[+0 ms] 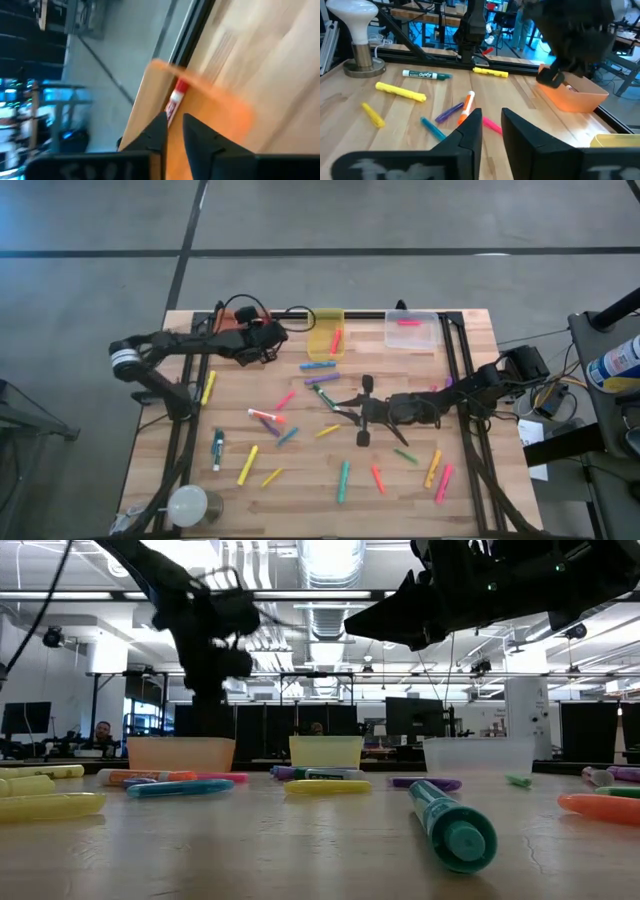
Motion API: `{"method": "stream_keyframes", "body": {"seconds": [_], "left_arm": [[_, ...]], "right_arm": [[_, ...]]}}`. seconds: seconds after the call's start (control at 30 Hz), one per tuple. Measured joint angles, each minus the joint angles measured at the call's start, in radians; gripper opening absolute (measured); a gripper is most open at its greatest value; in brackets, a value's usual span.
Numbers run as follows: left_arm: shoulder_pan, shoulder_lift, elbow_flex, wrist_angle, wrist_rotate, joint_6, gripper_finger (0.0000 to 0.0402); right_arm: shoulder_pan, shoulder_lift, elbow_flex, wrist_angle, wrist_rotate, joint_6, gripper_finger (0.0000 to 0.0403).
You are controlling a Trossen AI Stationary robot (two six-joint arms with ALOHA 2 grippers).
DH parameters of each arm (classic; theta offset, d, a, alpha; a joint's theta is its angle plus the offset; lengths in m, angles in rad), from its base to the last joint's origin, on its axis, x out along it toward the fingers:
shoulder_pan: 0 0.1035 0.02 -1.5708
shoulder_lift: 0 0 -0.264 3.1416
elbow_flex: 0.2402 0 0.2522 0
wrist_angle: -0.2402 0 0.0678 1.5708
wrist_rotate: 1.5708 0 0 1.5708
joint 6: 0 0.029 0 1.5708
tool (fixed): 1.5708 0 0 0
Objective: Pick & Place Markers
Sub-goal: Put the right violet pen into the transparent bin
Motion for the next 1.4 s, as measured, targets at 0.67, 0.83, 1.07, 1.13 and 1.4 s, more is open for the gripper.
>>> {"method": "stream_keyframes", "body": {"seconds": [0.67, 0.83, 1.07, 1.13, 1.4], "left_arm": [[-0.360, -0.227, -0.621, 1.383, 0.623, -0.272, 0.0004], [-0.358, -0.227, -0.709, 1.550, 0.625, -0.272, 0.0004], [-0.358, -0.225, -0.707, 1.548, 0.626, -0.272, 0.0004], [-0.358, -0.225, -0.706, 1.545, 0.626, -0.271, 0.0004], [-0.357, -0.225, -0.708, 1.538, 0.626, -0.271, 0.0004]], "right_arm": [[0.195, -0.090, -0.006, -0.530, 0.271, 0.536, 0.0062], [0.181, 0.020, 0.000, -0.523, 0.289, 0.602, 0.0106], [0.131, 0.124, 0.027, -0.530, 0.232, 0.718, 0.0147], [0.114, 0.134, 0.032, -0.559, 0.231, 0.760, 0.0149], [0.076, 0.138, 0.033, -0.651, 0.191, 0.828, 0.0116]]}}
